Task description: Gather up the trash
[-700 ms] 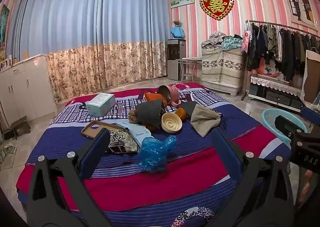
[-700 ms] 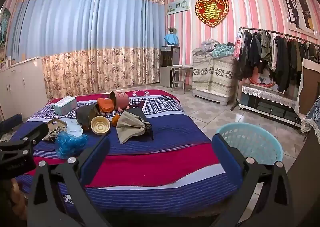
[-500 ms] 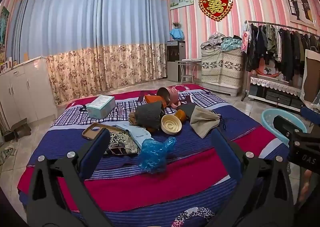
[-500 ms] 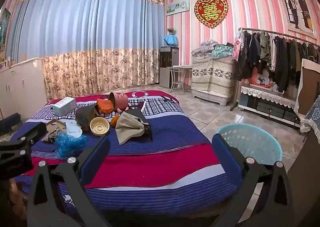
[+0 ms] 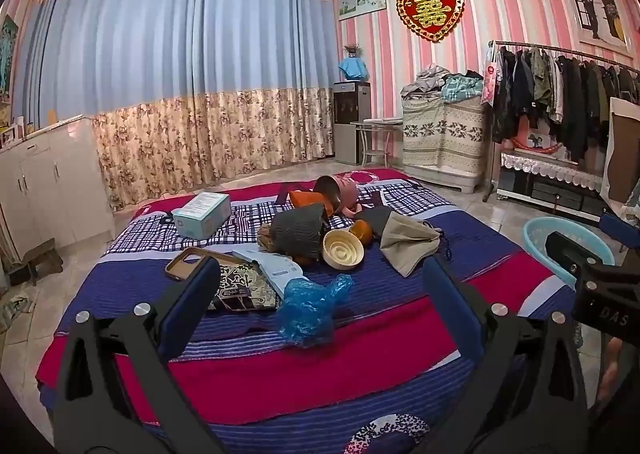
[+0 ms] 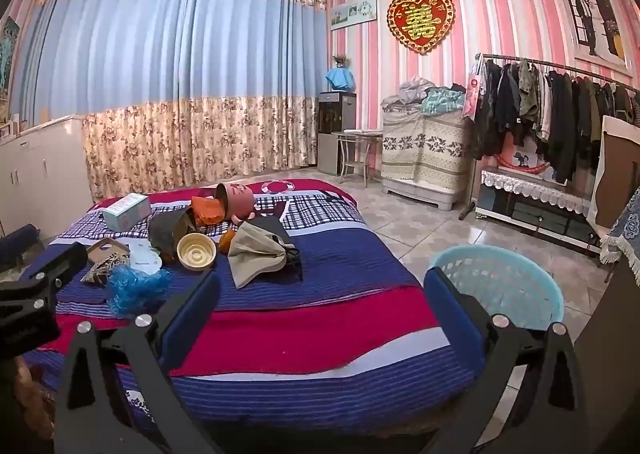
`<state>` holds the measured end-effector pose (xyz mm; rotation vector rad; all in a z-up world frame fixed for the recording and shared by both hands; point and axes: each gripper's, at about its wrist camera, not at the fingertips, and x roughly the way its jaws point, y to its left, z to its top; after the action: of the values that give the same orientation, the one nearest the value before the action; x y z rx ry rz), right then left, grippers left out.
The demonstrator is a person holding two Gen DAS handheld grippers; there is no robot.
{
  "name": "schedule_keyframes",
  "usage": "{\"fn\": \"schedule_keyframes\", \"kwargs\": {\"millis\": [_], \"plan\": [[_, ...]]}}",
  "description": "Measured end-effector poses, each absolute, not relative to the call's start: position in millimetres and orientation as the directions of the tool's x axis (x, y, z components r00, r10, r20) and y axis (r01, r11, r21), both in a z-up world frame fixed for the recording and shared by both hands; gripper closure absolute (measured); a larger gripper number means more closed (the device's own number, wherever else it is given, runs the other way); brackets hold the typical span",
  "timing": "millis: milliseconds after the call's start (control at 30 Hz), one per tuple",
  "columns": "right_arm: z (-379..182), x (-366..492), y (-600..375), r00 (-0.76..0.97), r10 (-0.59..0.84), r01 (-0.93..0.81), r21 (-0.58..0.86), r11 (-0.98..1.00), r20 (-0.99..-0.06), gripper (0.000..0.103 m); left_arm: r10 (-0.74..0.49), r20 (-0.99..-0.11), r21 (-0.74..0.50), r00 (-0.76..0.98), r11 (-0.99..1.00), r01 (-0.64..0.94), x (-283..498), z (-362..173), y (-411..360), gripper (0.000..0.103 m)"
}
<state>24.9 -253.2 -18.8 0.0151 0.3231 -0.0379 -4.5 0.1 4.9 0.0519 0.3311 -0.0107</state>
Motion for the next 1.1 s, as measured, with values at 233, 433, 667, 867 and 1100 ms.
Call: {"fn": "schedule_keyframes", "kwargs": {"millis": [233,433,667,867,1100], "plan": [[-21.1,26.1,-253.2,0.947,-0.039,0.044,0.009,0.999,-0.319,0.004,0.001,-0.324,0.049,0.946,0.999,0.015,-4.3,4.5,1.0,0.005],[-21.7,26.2,-252.5,0.947,-0.039,0.044,0.009,0.999,-0.319,0.004,0.001,-0.325,0.052,0.946,0.999,0.016,-4.3,5.3,0.9,0.005],[-21.7,26.3,-253.3,0.947,-0.037,0.042,0.008,0.999,-0.319,0.004,0.004,-0.328,0.05,0.945,0.999,0.013,-2.8,3.1,2.9,0.005],[-22.1,27.4,-253.0,0.946,-0.04,0.044,0.006,0.999,-0.32,0.004,0.003,-0.329,0.049,0.944,0.999,0.014,-2.4,2.6,3.3,0.005],[-22.3,27.0,-254.3,0.946,-0.043,0.047,0.005,0.999,-0.323,0.004,0.005,-0.327,0.051,0.945,0.999,0.012,-2.4,2.4,2.9,0.005]]}}
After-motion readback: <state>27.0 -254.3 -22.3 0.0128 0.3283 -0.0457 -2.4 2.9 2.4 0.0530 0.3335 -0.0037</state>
